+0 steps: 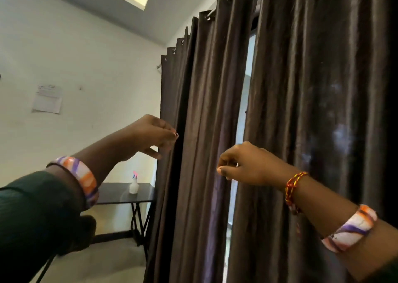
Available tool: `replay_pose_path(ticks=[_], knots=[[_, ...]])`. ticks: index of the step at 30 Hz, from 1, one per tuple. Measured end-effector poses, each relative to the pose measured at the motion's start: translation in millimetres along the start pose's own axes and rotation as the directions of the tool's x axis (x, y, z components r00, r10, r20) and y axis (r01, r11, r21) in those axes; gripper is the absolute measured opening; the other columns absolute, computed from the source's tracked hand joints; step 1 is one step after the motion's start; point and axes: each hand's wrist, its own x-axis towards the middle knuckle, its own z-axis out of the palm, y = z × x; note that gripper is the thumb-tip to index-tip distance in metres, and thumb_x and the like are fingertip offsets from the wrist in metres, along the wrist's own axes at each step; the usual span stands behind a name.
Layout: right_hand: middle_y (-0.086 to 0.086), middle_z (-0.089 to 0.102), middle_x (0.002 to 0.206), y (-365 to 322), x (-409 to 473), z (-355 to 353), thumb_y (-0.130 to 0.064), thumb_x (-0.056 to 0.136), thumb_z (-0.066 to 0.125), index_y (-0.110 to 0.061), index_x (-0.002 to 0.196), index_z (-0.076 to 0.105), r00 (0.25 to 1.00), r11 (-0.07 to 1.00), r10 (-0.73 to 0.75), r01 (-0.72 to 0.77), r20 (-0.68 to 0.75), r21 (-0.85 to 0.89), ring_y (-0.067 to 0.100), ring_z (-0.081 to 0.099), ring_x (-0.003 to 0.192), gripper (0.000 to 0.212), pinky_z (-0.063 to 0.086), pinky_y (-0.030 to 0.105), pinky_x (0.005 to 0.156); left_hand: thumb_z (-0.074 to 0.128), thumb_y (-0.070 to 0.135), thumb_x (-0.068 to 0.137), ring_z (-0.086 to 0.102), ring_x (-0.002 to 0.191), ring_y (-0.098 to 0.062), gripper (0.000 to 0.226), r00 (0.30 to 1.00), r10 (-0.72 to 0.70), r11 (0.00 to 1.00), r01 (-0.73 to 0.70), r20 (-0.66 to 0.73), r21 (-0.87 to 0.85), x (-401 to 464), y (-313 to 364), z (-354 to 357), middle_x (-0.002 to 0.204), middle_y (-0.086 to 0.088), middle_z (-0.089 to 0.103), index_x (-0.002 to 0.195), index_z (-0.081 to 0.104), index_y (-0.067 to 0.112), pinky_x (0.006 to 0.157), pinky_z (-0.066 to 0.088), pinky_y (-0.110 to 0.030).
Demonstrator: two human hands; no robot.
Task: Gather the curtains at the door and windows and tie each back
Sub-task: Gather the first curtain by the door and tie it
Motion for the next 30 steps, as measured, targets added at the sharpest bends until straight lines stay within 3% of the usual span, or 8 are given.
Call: replay_pose_path(ticks=[3,7,11,14,19,25,28,30], knots=[[-0.015,0.055,0.076,17,71,20,-0.038,0.091,0.054,-0.02,0.1,0.067,0.999,1.0,-0.005,0.005,-0.034,0.027,-0.002,0.053,0.068,0.023,0.046,0.022,0.07,0.057,0.011,0.088,0.06,0.085,-0.028,0.022,0.999,0.035,0.998,-0.035,-0.013,-0.043,65,-23,-18,0.109,-0.029,0.063,0.103,0.062,-0.005,0.056,0.056,-0.027],[-0.006,0.061,0.082,30,183,42,-0.038,0.088,0.057,-0.031,0.079,0.065,0.989,1.0,-0.021,0.023,-0.147,0.016,0.009,0.056,0.069,0.014,0.051,0.031,0.077,0.056,0.011,0.089,0.06,0.083,-0.022,0.024,0.996,0.078,0.997,-0.079,-0.04,-0.022,155,-61,-40,0.107,-0.025,0.064,0.107,0.061,-0.004,0.054,0.055,-0.023],[-0.004,0.066,0.081,29,283,69,-0.032,0.09,0.056,-0.019,0.095,0.069,0.987,0.996,-0.027,0.039,-0.156,0.075,0.003,0.056,0.063,0.019,0.055,0.04,0.079,0.056,0.011,0.089,0.061,0.084,-0.023,0.024,0.993,0.106,0.994,-0.106,-0.051,-0.005,224,-110,-65,0.108,-0.028,0.063,0.106,0.062,-0.004,0.056,0.056,-0.025],[-0.001,0.07,0.079,27,352,99,-0.032,0.09,0.056,-0.016,0.093,0.069,0.989,0.997,-0.033,0.042,-0.146,0.057,0.007,0.062,0.066,0.021,0.056,0.043,0.079,0.055,0.011,0.089,0.062,0.083,-0.021,0.022,0.986,0.142,0.99,-0.143,-0.084,-0.014,272,-153,-86,0.108,-0.023,0.065,0.105,0.063,-0.002,0.062,0.056,-0.029],[-0.002,0.071,0.077,23,452,159,-0.034,0.089,0.056,-0.02,0.095,0.069,0.989,0.999,-0.033,0.038,-0.146,0.029,0.015,0.069,0.067,0.02,0.057,0.04,0.076,0.055,0.01,0.09,0.064,0.082,-0.019,0.018,0.971,0.188,0.978,-0.199,-0.148,-0.062,351,-235,-117,0.104,-0.017,0.066,0.102,0.064,0.001,0.065,0.057,-0.031],[-0.003,0.067,0.088,24,597,201,-0.038,0.089,0.057,-0.023,0.099,0.067,0.981,0.999,0.031,-0.034,-0.192,-0.014,0.015,0.067,0.07,0.021,0.056,0.04,0.08,0.056,0.011,0.09,0.063,0.077,-0.015,0.007,0.947,0.273,0.95,-0.292,-0.168,-0.106,480,-315,-167,0.1,-0.014,0.066,0.089,0.064,0.012,0.053,0.056,-0.024],[-0.004,0.065,0.088,30,660,216,-0.036,0.09,0.056,-0.022,0.1,0.066,0.971,0.997,0.071,-0.078,-0.23,-0.023,0.014,0.066,0.067,0.02,0.056,0.035,0.076,0.056,0.012,0.09,0.062,0.081,-0.02,0.008,0.944,0.29,0.939,-0.313,-0.158,-0.145,545,-350,-181,0.104,-0.019,0.065,0.089,0.064,0.012,0.052,0.055,-0.023],[-0.005,0.064,0.092,40,695,225,-0.036,0.089,0.056,-0.023,0.103,0.066,0.962,0.993,0.096,-0.109,-0.257,-0.036,0.013,0.063,0.076,0.021,0.055,0.037,0.08,0.057,0.011,0.089,0.061,0.084,-0.022,0.008,0.943,0.298,0.931,-0.321,-0.146,-0.177,587,-374,-182,0.104,-0.023,0.064,0.09,0.065,0.01,0.055,0.055,-0.027]])
